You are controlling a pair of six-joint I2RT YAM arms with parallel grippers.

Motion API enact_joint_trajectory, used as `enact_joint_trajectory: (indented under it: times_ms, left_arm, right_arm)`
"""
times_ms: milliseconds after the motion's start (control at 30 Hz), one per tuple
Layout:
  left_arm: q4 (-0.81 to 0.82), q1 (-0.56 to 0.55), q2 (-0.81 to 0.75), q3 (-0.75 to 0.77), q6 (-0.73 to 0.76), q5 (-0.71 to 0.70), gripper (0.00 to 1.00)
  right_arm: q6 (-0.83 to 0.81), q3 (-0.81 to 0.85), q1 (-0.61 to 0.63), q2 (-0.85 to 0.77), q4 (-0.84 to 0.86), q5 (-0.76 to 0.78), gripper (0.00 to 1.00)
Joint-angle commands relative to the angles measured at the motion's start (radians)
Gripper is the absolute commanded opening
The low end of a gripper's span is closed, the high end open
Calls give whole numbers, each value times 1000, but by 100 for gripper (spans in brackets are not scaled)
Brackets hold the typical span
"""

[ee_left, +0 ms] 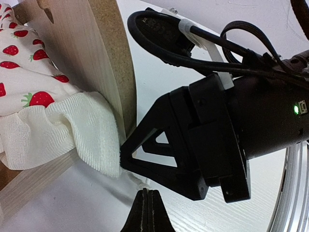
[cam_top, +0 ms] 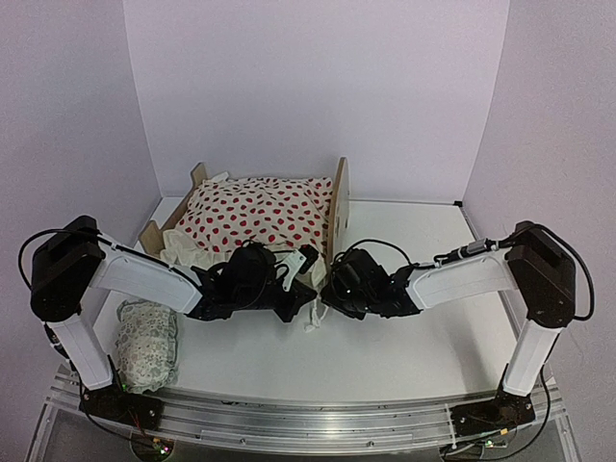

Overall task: Set up the pet bed
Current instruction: Tie the right ropes of the mattress at the bed frame base.

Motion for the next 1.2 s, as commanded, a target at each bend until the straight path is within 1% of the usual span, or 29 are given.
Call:
enact_joint_trajectory:
  times_ms: [0, 33, 133, 233, 600, 733, 967, 1067, 1167]
  left_arm:
    - [47, 11, -50, -14, 18, 20, 0]
    - [47, 13, -51, -16, 18, 21, 0]
    - [51, 17, -56, -24, 18, 22, 0]
    - [51, 19, -61, -27, 21, 25, 0]
    - [44, 24, -73, -32, 21, 30, 0]
    - [44, 24, -76, -35, 20, 34, 0]
    - [43, 25, -76, -35, 21, 38, 0]
    - [42, 26, -74, -32, 23, 38, 0]
    - [42, 26, -74, -30, 23, 36, 0]
  right_arm:
    - [82, 88, -2, -45, -249, 2, 41]
    - [91, 89, -2, -55, -275, 8, 41]
    - [128, 84, -2, -58, -278, 0, 40]
    - [123, 126, -2, -27, -277, -21, 39]
    - [132, 168, -1, 51, -200, -15, 37]
    - [137, 162, 0, 60, -177, 4, 31]
    - [117, 156, -1, 60, -125, 24, 26]
    - [112, 149, -2, 58, -110, 29, 20]
    - [111, 132, -1, 54, -76, 26, 12]
